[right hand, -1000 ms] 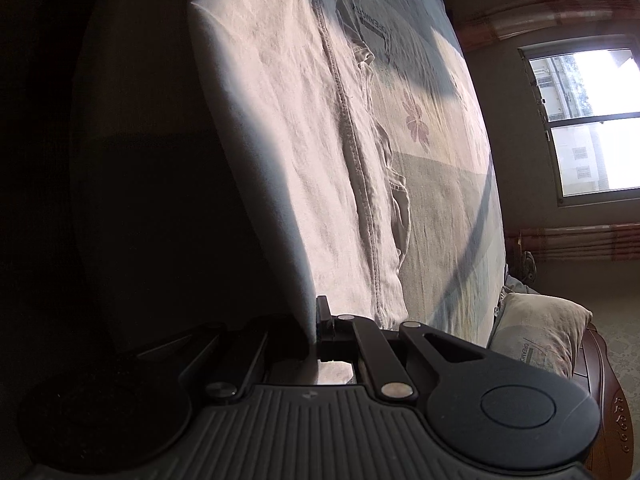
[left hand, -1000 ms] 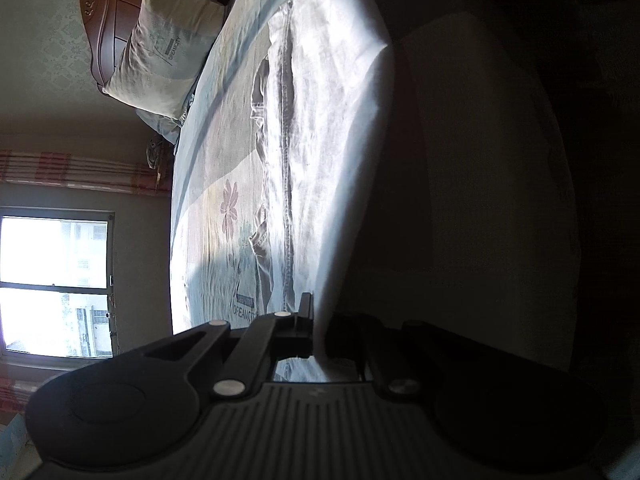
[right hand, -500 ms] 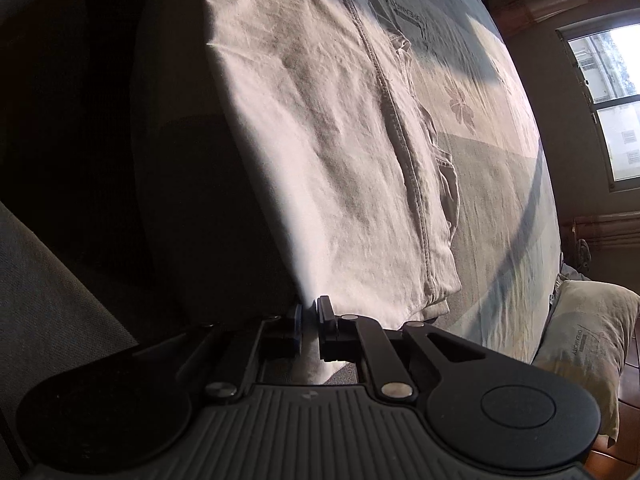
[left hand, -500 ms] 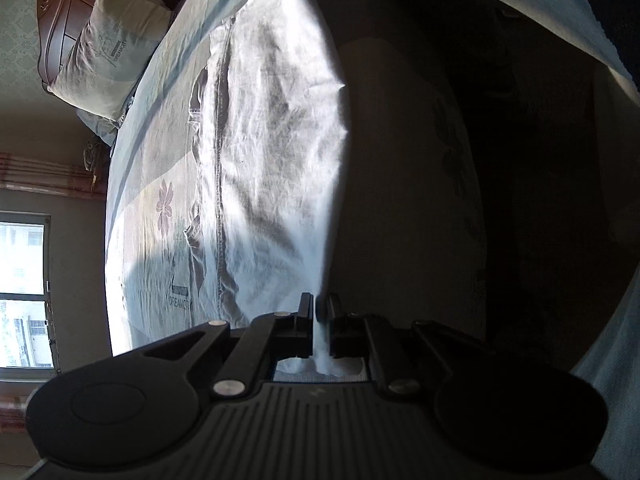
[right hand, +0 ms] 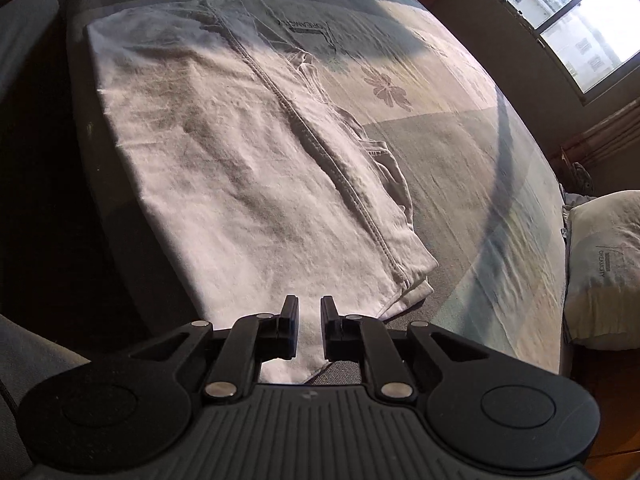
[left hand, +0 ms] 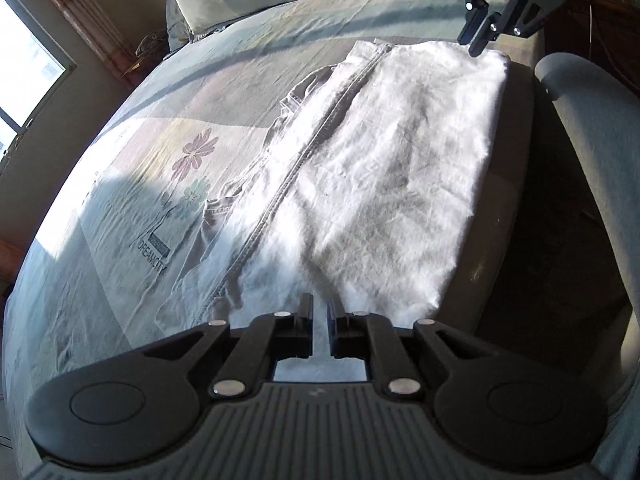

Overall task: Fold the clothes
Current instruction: 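Lay the shirt down and open both grippers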

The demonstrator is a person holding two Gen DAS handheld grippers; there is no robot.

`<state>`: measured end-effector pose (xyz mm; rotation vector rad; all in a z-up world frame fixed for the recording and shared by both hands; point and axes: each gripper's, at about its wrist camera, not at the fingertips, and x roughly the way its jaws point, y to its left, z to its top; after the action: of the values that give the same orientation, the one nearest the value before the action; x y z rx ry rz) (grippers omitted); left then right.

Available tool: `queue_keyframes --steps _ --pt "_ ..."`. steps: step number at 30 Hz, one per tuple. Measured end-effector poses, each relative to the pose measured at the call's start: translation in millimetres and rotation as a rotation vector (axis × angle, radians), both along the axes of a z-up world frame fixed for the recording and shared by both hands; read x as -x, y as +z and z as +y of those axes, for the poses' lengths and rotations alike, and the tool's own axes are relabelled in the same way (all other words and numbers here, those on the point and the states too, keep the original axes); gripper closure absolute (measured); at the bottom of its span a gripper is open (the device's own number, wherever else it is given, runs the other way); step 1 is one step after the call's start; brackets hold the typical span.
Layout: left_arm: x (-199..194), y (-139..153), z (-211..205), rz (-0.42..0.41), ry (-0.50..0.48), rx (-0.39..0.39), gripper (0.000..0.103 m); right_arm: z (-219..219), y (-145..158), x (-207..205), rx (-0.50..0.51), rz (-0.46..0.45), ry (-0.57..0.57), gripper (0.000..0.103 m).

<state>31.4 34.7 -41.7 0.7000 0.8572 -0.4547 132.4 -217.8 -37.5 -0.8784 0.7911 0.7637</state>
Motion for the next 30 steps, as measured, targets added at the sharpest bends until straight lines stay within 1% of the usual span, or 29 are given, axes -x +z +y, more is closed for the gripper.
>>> queue_keyframes --steps 2,4,5,6,7,8,9,11,12,13,14,15,16,17,18,20,22,23,25,27,29,30 --pt "3 -17 4 0.06 0.054 0.048 0.093 1 -15 -3 -0.042 0.076 -0.032 0.089" --pt "6 -31 15 0.119 0.111 0.091 0.093 -3 -31 -6 -0.058 0.139 -0.068 0.089" --pt "7 -37 20 0.148 0.139 0.111 0.093 -7 -38 -8 -0.059 0.166 -0.085 0.086" --pt "9 -39 27 0.156 0.152 0.121 0.092 -12 -41 -9 -0.066 0.175 -0.096 0.086" --pt "12 -40 34 0.164 0.164 0.13 0.091 -20 -40 -10 -0.094 0.183 -0.11 0.085" --pt "14 -41 41 0.172 0.177 0.139 0.087 -27 -38 -11 -0.116 0.204 -0.136 0.082" --pt "11 -37 45 0.182 0.2 0.136 0.087 -32 -34 -12 -0.132 0.21 -0.158 0.081" --pt "4 -19 55 0.135 0.253 0.122 0.087 -40 -23 -15 -0.178 0.202 -0.2 0.078" --pt "-2 -10 59 0.109 0.271 0.143 0.084 -45 -16 -15 -0.214 0.195 -0.223 0.076" --pt "-7 -1 63 0.083 0.289 0.166 0.078 -48 -8 -18 -0.255 0.185 -0.25 0.071" --pt "-17 8 68 0.069 0.323 0.219 0.074 -50 -4 -23 -0.292 0.178 -0.274 0.068" --pt "-26 16 72 0.055 0.355 0.273 0.064 -51 -2 -27 -0.337 0.18 -0.302 0.066" --pt "-33 18 74 0.051 0.378 0.314 0.059 -53 1 -31 -0.386 0.185 -0.331 0.064" --pt "-40 20 75 0.046 0.399 0.354 0.059 -54 0 -35 -0.426 0.196 -0.362 0.064" --pt "-44 19 75 0.048 0.409 0.374 0.059 -55 -4 -40 -0.458 0.211 -0.395 0.064" --pt "-49 8 72 0.076 0.419 0.397 0.059 -55 -15 -47 -0.493 0.248 -0.447 0.064" --pt "-46 -6 70 0.108 0.413 0.361 0.058 -55 -28 -47 -0.471 0.256 -0.472 0.064" --pt "-42 -21 68 0.139 0.417 0.312 0.058 -56 -35 -46 -0.455 0.253 -0.48 0.064" --pt "-34 -38 75 0.174 0.443 0.237 0.056 -59 -39 -42 -0.459 0.244 -0.492 0.064" --pt "-21 -31 86 0.163 0.452 0.278 0.056 -61 -36 -36 -0.474 0.22 -0.508 0.062" --pt "-7 -16 88 0.129 0.454 0.26 0.055 -60 -28 -27 -0.485 0.173 -0.526 0.052" --pt "1 -10 85 0.104 0.421 0.233 0.049 -59 -24 -24 -0.508 0.161 -0.531 0.049"
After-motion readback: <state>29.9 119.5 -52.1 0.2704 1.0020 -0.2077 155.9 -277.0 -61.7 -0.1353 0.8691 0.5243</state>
